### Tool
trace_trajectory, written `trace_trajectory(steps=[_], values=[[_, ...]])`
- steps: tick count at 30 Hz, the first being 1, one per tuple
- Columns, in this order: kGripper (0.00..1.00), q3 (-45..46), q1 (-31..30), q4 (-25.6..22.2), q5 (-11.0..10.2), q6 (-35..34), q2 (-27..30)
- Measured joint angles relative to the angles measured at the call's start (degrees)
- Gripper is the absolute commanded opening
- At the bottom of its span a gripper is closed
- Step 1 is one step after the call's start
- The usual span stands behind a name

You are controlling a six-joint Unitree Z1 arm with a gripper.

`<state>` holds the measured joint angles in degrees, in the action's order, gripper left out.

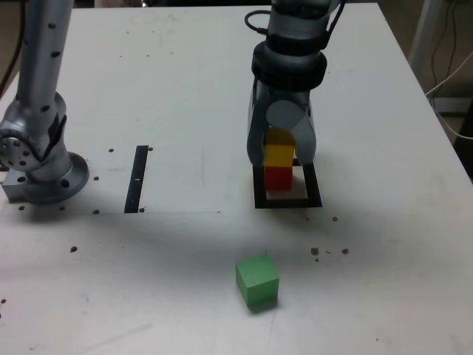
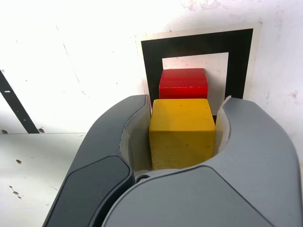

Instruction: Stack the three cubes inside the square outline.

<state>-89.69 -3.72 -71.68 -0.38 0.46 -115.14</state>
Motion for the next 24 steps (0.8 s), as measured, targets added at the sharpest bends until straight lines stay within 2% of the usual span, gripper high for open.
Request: trace_trajectory(steps=[4, 9, 11, 13, 24], values=[[0.32, 0.0, 0.3, 0.1, 0.3, 0.4, -0.4], [0.8, 0.0, 0.4, 0.6, 0.4, 1.2, -0.9], [0.95, 0.0, 0.4, 0.8, 0.5, 1.5, -0.9], [0.99, 0.3, 0.5, 0.9, 0.5, 1.6, -0.9], [0.99, 0.7, 0.7, 0.9, 0.5, 1.6, -1.0]])
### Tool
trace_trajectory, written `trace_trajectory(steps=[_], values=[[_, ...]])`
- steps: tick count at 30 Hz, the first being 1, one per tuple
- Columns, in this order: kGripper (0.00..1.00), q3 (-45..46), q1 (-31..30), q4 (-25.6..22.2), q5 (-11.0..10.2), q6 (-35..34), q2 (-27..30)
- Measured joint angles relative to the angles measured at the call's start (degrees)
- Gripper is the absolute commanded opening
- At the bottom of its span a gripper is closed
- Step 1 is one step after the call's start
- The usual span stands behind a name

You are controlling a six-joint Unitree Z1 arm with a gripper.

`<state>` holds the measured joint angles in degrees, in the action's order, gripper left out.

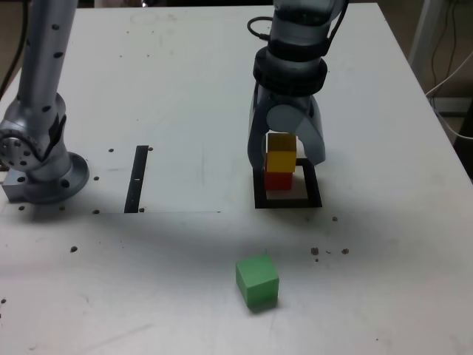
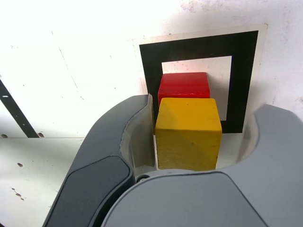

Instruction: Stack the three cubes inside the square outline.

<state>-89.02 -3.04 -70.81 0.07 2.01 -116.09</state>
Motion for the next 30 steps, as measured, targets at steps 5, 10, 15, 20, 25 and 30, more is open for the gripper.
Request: trace_trajectory(steps=[5, 10, 15, 20, 25, 30], values=[[0.99, 0.1, 0.0, 0.0, -1.8, -0.3, 1.4], [0.99, 0.7, 0.0, -0.7, -3.5, -1.3, 4.7], [1.0, 0.8, -0.7, -2.1, -4.1, -2.1, 6.4], [1.0, 1.2, -3.2, -4.3, -4.1, -3.9, 8.9], [1.0, 2.6, -7.0, -4.8, -3.2, -6.1, 10.3], [1.0, 2.7, -12.2, -4.9, -1.9, -8.0, 10.6]])
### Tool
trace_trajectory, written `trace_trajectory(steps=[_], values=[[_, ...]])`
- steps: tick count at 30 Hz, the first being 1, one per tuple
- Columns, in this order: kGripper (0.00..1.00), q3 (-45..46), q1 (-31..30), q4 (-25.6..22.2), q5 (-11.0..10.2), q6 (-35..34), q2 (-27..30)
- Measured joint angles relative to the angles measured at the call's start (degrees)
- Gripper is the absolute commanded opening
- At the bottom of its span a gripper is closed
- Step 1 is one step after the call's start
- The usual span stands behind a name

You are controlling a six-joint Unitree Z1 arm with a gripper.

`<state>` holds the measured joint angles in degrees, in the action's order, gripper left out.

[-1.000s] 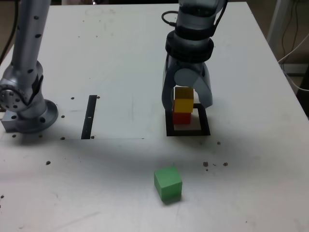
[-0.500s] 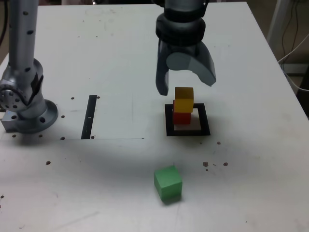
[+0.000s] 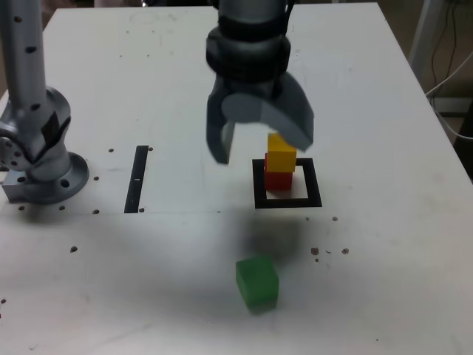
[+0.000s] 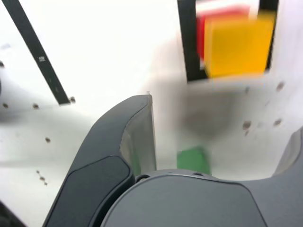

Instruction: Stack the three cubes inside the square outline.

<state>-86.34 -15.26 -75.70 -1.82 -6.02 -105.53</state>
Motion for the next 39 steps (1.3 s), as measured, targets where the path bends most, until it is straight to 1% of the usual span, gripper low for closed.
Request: trace_trajectory(steps=[4, 10, 19, 22, 27, 30, 33, 37, 39], values=[[1.0, -0.7, -3.7, 0.5, 0.8, -1.2, -0.7], [1.0, -0.5, -6.9, 1.6, 1.7, -2.1, -2.1], [1.0, 0.9, -12.3, 4.9, 3.1, -3.4, -4.5], [1.0, 0.9, -13.7, 5.9, 3.6, -3.5, -5.8], [1.0, 0.5, -14.9, 6.3, 3.8, -3.5, -8.0], [1.0, 0.3, -15.0, 6.5, 3.5, -2.6, -8.9], [1.0, 0.2, -15.1, 6.8, 2.7, -1.0, -9.5], [1.0, 0.2, -16.0, 8.3, 1.0, 2.8, -9.8], [1.0, 0.2, -16.7, 9.4, -0.2, 5.8, -9.8]])
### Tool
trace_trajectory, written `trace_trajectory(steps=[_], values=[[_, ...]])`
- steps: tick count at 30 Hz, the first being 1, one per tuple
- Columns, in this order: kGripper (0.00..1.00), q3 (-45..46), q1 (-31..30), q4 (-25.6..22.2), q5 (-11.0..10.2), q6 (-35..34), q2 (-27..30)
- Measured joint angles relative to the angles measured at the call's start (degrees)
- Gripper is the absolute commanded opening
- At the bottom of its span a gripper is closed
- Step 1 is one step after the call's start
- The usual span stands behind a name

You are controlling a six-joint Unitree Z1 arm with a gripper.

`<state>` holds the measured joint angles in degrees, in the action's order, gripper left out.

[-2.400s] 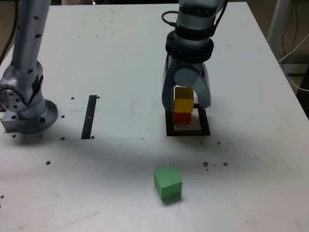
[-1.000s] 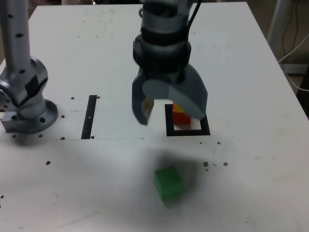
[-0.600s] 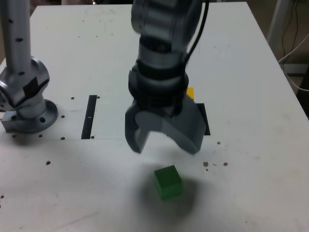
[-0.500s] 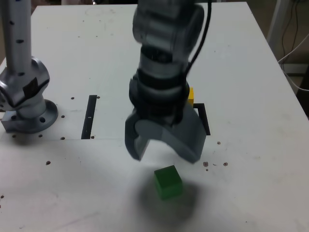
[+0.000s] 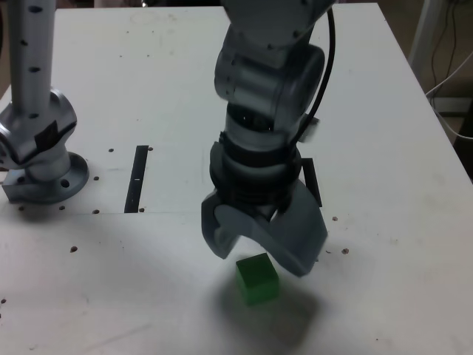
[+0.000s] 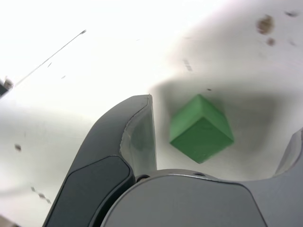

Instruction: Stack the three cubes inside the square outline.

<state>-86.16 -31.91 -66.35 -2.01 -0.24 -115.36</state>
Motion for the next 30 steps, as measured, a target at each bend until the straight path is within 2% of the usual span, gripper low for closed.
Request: trace_trajectory(steps=[3, 8, 12, 30], values=[[1.0, 0.2, -0.7, 1.4, -1.3, 3.6, -0.1], [1.0, 1.1, -1.8, 3.4, -5.0, 11.3, -0.1], [0.99, 2.3, -2.0, 3.4, -6.6, 12.8, -0.1], [0.94, 4.2, -5.0, 2.6, -8.3, 12.8, -1.3]])
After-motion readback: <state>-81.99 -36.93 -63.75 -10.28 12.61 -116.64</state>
